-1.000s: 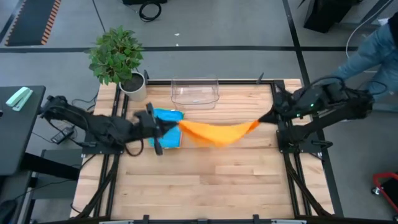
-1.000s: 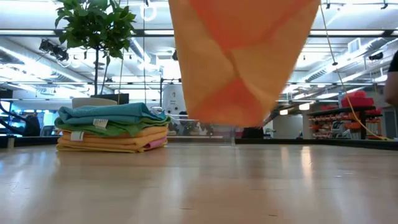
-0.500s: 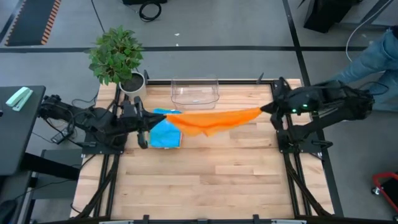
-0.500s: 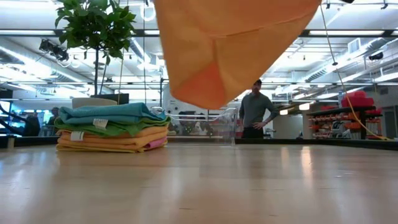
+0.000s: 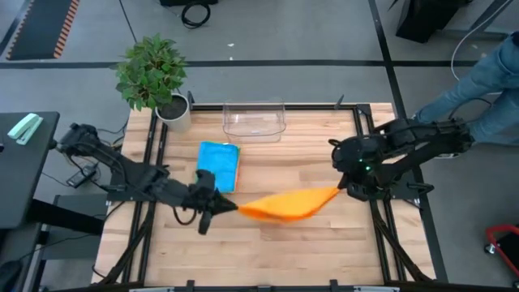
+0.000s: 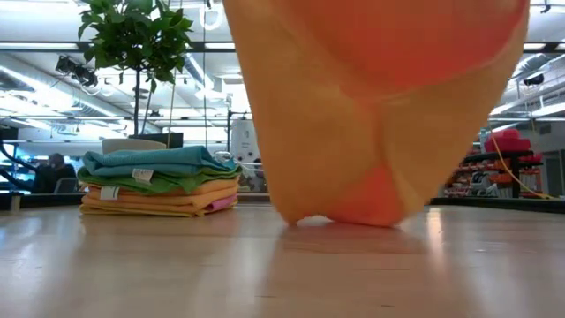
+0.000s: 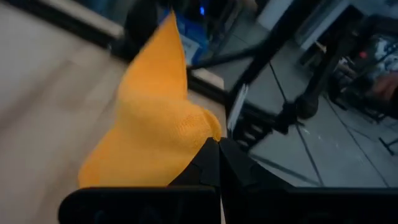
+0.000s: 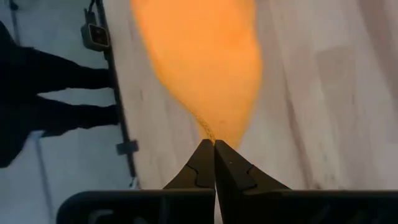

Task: Fold microfiber towels
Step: Fold the orange microfiber cloth

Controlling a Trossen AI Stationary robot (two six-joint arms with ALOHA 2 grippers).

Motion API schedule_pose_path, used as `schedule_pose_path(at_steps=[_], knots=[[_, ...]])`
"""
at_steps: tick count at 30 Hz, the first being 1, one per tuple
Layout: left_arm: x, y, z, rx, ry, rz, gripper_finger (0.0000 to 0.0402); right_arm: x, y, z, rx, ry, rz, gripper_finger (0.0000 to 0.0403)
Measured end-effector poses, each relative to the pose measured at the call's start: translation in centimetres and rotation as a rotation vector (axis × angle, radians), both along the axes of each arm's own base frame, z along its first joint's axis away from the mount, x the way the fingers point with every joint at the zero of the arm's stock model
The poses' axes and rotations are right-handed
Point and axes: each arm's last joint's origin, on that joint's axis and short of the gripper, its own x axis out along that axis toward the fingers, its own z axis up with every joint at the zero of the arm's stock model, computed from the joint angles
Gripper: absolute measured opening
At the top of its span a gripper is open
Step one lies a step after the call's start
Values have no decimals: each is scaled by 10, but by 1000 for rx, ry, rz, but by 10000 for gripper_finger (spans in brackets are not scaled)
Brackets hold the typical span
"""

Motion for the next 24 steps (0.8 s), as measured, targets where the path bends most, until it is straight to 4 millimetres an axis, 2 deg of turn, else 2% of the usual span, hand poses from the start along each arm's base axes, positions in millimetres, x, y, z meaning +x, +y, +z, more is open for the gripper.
schedule_pose_path(at_steps=[4, 9, 14, 18, 21, 24], knots=[[4, -3, -7, -28, 21, 70, 1, 8, -11, -4, -135, -14, -68, 3], [11, 13, -25, 94, 138, 262, 1, 27, -36, -25, -321, 58, -222, 12], [29, 39, -45, 152, 262, 388, 1, 46, -67, -52, -380, 144, -338, 68], [46, 56, -65, 147, 346, 416, 1, 52, -92, -62, -370, 213, -458, 122], [57, 63, -80, 133, 414, 383, 1, 52, -90, -54, -274, 158, -482, 151], [62, 67, -87, 148, 445, 356, 1, 59, -60, -45, -177, -3, -448, 162]])
